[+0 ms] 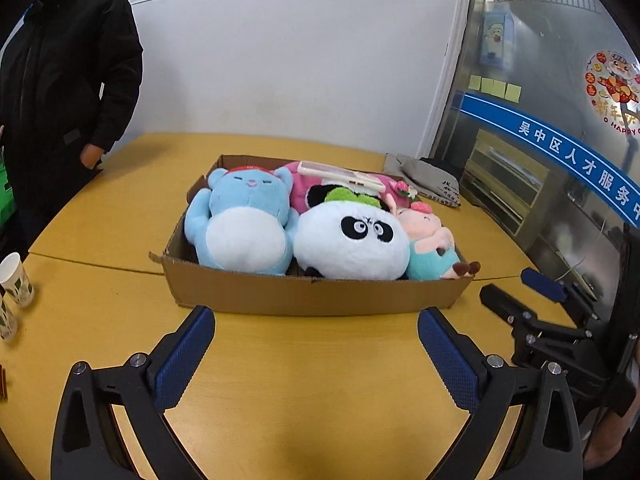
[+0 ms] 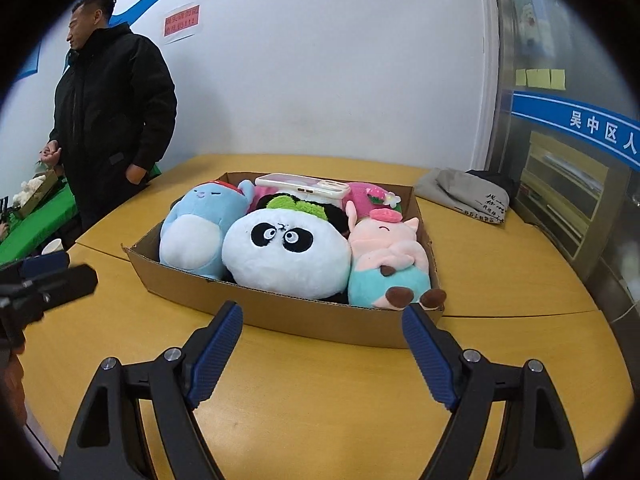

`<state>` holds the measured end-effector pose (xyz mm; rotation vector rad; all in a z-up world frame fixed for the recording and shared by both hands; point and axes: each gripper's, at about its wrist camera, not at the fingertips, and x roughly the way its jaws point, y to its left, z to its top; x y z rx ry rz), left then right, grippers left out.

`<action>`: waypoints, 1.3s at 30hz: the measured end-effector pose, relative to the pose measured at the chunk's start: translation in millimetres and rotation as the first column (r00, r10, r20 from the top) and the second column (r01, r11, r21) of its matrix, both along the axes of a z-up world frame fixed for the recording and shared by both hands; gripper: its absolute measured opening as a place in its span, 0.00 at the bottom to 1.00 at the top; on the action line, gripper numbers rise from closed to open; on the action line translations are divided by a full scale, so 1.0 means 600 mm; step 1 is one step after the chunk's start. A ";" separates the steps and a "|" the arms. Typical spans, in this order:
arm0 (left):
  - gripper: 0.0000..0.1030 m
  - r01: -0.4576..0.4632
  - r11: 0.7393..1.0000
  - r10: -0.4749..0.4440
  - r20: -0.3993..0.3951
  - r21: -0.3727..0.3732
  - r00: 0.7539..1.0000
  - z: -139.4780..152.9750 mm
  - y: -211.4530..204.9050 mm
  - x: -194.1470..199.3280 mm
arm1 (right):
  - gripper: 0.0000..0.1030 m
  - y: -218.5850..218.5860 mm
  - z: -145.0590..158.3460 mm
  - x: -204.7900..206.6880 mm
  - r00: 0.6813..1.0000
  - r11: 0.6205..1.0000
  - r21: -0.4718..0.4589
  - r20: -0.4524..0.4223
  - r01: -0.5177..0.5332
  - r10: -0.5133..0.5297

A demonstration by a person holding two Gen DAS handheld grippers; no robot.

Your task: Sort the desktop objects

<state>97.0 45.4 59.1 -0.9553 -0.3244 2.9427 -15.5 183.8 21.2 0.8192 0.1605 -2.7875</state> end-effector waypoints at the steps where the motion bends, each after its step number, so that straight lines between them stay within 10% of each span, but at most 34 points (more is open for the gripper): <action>1: 1.00 -0.002 1.000 0.002 0.001 0.001 1.000 -0.003 -0.001 0.005 | 0.80 -0.003 0.000 0.002 1.000 1.000 0.005 -0.004 0.004 -0.004; 39: 1.00 0.029 0.998 -0.031 0.036 0.058 0.999 -0.039 -0.008 0.008 | 0.80 0.034 -0.050 0.035 0.998 0.999 -0.017 0.044 0.045 -0.044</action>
